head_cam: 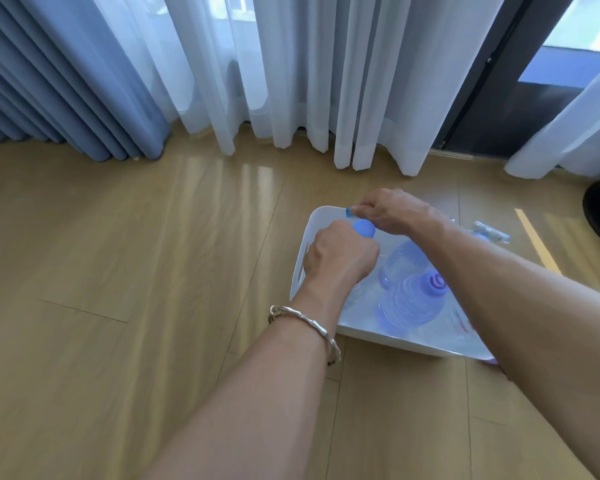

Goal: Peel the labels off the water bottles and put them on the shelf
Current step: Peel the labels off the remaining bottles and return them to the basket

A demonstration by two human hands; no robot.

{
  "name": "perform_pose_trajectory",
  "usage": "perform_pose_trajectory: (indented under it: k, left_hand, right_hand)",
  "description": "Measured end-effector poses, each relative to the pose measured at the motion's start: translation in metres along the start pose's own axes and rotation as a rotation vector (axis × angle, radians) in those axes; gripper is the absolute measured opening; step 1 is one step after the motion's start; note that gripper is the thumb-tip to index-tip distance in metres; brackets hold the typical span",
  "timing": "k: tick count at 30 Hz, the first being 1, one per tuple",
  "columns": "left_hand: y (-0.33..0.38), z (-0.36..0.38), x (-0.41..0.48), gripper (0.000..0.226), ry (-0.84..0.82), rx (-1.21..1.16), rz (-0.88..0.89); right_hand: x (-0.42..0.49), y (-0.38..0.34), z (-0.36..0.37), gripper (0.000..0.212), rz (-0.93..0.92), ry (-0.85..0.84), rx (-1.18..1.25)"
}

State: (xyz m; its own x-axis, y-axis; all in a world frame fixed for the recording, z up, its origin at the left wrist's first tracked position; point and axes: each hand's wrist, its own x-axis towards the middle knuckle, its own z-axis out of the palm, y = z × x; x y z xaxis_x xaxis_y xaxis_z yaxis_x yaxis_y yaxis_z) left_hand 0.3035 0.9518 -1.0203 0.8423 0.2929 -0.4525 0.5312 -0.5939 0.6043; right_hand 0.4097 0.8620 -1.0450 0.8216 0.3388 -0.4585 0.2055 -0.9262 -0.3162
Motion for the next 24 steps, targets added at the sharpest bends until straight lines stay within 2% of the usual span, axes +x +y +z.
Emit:
perform_pose_trajectory:
  k: [3, 7, 17, 24]
  left_hand:
    - [0.001, 0.000, -0.001, 0.032, 0.006, 0.002, 0.009]
    - [0.001, 0.000, -0.004, 0.033, 0.010, -0.001, -0.002]
    - [0.000, -0.003, -0.009, 0.031, -0.022, 0.010, -0.012]
    - [0.002, -0.004, -0.010, 0.034, -0.014, -0.004, 0.000]
  right_hand:
    - [-0.001, 0.005, -0.002, 0.047, -0.025, -0.104, -0.095]
    - [-0.002, 0.009, -0.001, 0.041, -0.046, -0.140, -0.142]
    - [-0.008, 0.013, -0.010, 0.062, 0.038, -0.245, -0.115]
    - [-0.004, 0.013, -0.008, 0.084, 0.006, -0.219, -0.069]
